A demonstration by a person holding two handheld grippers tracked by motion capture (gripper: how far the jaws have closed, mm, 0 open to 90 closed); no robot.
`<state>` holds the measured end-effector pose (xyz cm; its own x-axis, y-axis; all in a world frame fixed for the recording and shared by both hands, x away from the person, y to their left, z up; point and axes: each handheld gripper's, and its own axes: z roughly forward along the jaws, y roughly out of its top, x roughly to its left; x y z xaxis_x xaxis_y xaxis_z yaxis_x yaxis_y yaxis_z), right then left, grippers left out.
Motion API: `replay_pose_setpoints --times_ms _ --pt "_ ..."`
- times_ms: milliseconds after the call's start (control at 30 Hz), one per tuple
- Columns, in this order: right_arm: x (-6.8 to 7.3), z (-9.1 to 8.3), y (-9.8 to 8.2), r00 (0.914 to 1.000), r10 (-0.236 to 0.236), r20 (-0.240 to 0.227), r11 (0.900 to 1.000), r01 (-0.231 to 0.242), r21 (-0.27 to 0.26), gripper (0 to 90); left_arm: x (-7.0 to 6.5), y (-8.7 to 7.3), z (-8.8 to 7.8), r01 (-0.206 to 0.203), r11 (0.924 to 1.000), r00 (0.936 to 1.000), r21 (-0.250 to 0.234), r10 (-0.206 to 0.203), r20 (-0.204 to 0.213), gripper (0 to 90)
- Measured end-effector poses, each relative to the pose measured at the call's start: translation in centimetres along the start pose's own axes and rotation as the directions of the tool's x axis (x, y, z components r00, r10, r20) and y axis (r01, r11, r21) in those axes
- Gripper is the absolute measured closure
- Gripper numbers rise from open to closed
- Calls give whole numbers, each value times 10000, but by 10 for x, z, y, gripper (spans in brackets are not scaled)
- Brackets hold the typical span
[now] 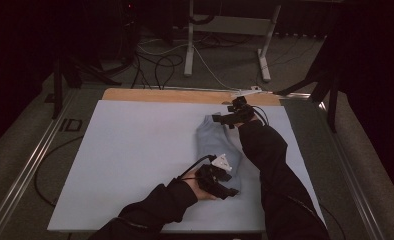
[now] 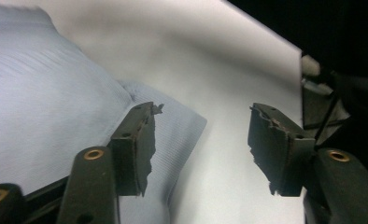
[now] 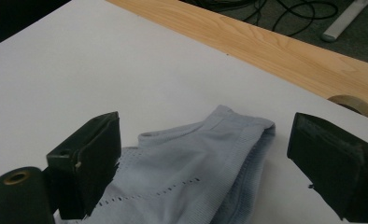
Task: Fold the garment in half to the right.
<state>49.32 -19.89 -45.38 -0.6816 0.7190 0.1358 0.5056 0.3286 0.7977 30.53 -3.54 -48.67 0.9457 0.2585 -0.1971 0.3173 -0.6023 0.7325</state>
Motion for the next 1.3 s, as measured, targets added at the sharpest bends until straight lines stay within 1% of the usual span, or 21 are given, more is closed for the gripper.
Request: replay_pose_setpoints --times_ms 33,100,133,167,233,367,467,533,567,600,633,700,767,833,933,1000,1133,1167,1200,1267,1300 --pt "1 1 0 9999 -111 -13 9999 111 115 98 2 -1 -8 6 9998 10000 -204 -7 -32 407" --pt "2 1 0 9999 -146 6 9998 146 144 98 5 -3 -16 89 9991 9999 -426 -94 -120 391" --pt "1 1 -1 9999 -152 -35 9998 152 136 98 5 -3 -16 89 9991 9999 -426 -94 -120 385" --pt "2 1 -1 9999 -171 -8 9997 171 156 98 8 -6 -23 173 9978 9998 -647 -181 -122 375" --pt "3 1 -1 9997 -237 21 9995 236 200 98 10 -9 -29 91 9976 9997 -682 -105 -212 366" --pt "5 -1 -1 9992 -397 -10 9990 397 197 100 13 -16 -41 199 9951 9981 -974 -254 -556 284" --pt "6 -3 -2 9987 -516 42 9984 514 251 100 15 -21 -52 172 9927 9964 -1193 -268 -799 231" --pt "7 -4 -2 9986 -537 24 9984 537 197 100 18 -24 -58 376 9902 9952 -1342 -492 -844 207" --pt "7 -4 -3 9986 -532 20 9983 531 232 100 19 -26 -62 281 9907 9962 -1334 -387 -779 175" --pt "7 -4 -3 9986 -532 20 9983 531 232 100 19 -26 -62 281 9907 9962 -1334 -387 -779 135" --pt "7 -5 -4 9985 -556 -21 9981 556 279 100 20 -31 -68 49 9909 9951 -1345 -181 -968 127" --pt "8 -6 -5 9986 -533 -23 9983 533 251 100 22 -35 -73 100 9924 9940 -1229 -233 -1070 88" --pt "8 -6 -7 9980 -634 5 9977 633 252 100 24 -39 -80 20 9918 9918 -1275 -183 -1264 48" --pt "9 -7 -8 9975 -698 47 9973 697 250 99 26 -44 -87 105 9907 9901 -1359 -293 -1371 14" --pt "10 -6 -10 9977 -671 46 9975 670 229 99 30 -52 -98 88 9879 9871 -1548 -333 -1563 7" --pt "10 -6 -12 9972 -741 91 9970 739 250 98 32 -60 -106 81 9865 9869 -1638 -343 -1578 7" --pt "9 -5 -13 9976 -670 148 9972 665 345 98 39 -77 -119 446 9821 9839 -1829 -748 -1621 7" --pt "8 -5 -14 9978 -655 141 9972 650 373 98 41 -82 -123 533 9802 9819 -1907 -862 -1687 6" --pt "8 -4 -14 9983 -574 102 9979 570 323 97 41 -87 -126 545 9789 9781 -1969 -920 -1865 7" --pt "6 -3 -15 9990 -450 21 9986 449 265 96 43 -96 -132 502 9791 9710 -1973 -941 -2196 6" --pt "6 -3 -15 9990 -450 21 9986 449 265 96 43 -96 -132 502 9791 9710 -1973 -941 -2196 6"
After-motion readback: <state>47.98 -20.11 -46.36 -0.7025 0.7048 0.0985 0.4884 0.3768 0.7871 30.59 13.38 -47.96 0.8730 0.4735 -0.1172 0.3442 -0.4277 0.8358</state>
